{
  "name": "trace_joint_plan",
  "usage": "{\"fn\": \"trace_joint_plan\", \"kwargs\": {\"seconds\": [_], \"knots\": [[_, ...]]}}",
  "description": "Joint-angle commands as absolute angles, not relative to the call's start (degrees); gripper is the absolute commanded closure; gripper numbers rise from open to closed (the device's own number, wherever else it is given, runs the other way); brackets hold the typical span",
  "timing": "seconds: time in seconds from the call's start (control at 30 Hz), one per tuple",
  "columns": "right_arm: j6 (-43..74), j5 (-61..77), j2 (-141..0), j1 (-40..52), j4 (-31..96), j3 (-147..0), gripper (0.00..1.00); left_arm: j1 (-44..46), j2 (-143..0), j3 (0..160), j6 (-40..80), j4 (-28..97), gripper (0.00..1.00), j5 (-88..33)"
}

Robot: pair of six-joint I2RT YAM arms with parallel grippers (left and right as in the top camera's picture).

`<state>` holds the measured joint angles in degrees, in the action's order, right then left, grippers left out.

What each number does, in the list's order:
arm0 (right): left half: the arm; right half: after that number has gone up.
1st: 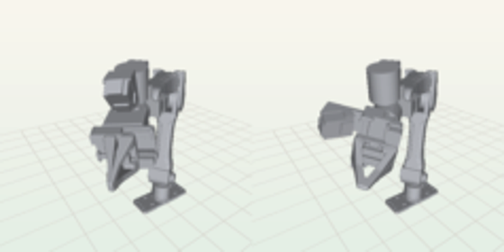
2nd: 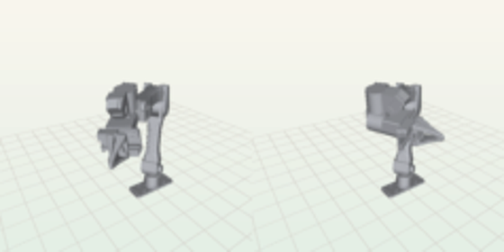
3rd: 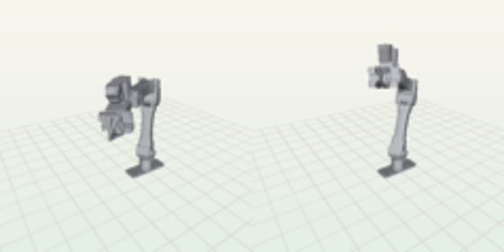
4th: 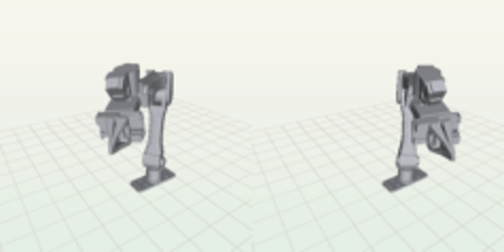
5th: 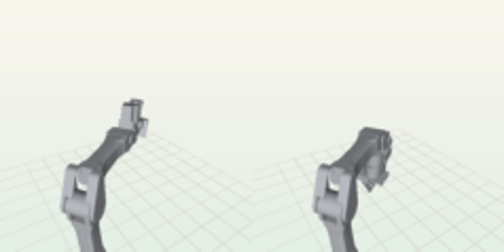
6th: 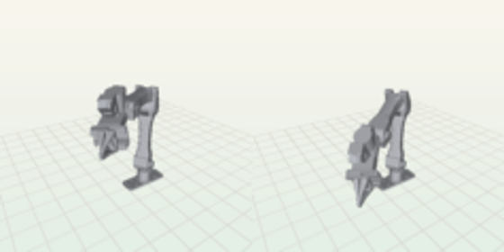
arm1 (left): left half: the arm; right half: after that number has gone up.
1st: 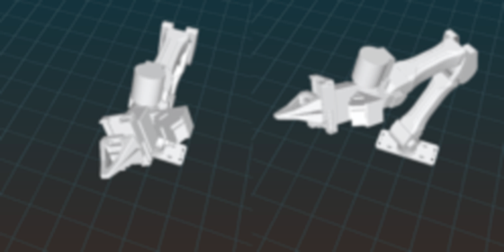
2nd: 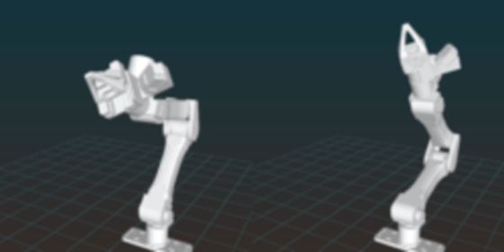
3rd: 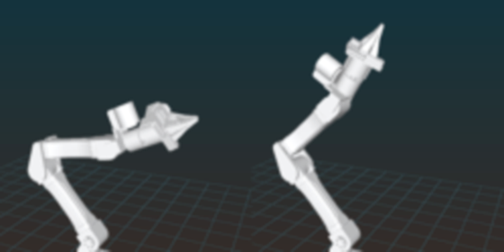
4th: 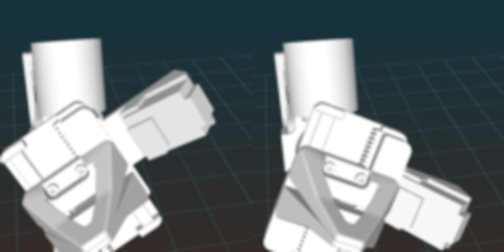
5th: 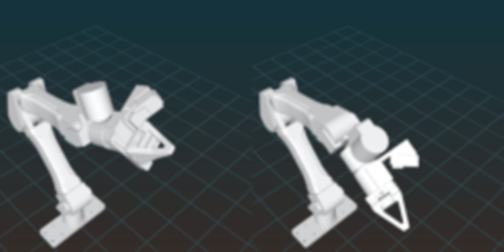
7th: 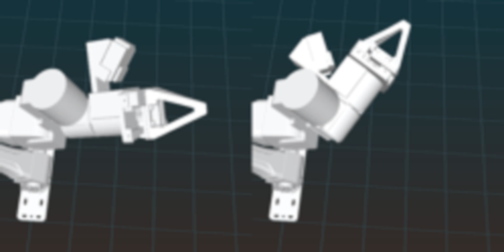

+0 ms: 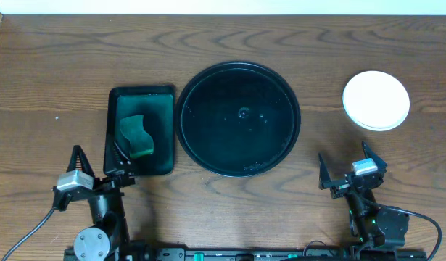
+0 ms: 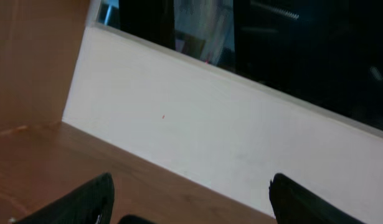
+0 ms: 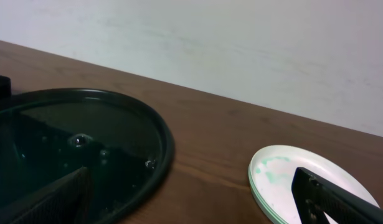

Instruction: Clean dirty plates on tray and stack at the side

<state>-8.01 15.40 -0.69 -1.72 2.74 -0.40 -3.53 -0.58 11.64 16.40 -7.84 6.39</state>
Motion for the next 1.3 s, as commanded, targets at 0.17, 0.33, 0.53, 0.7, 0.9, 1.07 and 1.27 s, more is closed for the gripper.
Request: {"fn": "trace_joint_plan", "kwargs": {"seconds": [0.17,0.33,0.53,0.7,0.9,1.07,1.27], "knots": [[-8.6,15.0,-0.3,-1.9,3.0,-0.3,0.01,-3.6,-0.1,1.7,16.8,-21.5,0.2,6.7],[-8.6,15.0,-0.3,-1.9,3.0,-0.3,0.01,-3.7,-0.1,0.2,16.7,-22.9,0.2,7.0],[-8.6,15.0,-0.3,-1.9,3.0,-0.3,0.01,-4.3,-0.1,0.2,16.8,-15.8,0.2,6.8],[-8.6,15.0,-0.3,-1.9,3.0,-0.3,0.01,-4.3,-0.1,0.2,16.7,-4.8,0.2,6.7],[-8.6,15.0,-0.3,-1.9,3.0,-0.3,0.01,-4.3,-0.1,0.2,16.6,1.9,0.2,6.7],[-8.6,15.0,-0.3,-1.9,3.0,-0.3,0.01,-4.3,-0.1,0.2,15.4,3.6,0.2,6.7],[-8.6,15.0,-0.3,-1.9,3.0,-0.3,0.01,-4.3,-0.1,0.2,15.0,3.7,0.2,6.7]]}}
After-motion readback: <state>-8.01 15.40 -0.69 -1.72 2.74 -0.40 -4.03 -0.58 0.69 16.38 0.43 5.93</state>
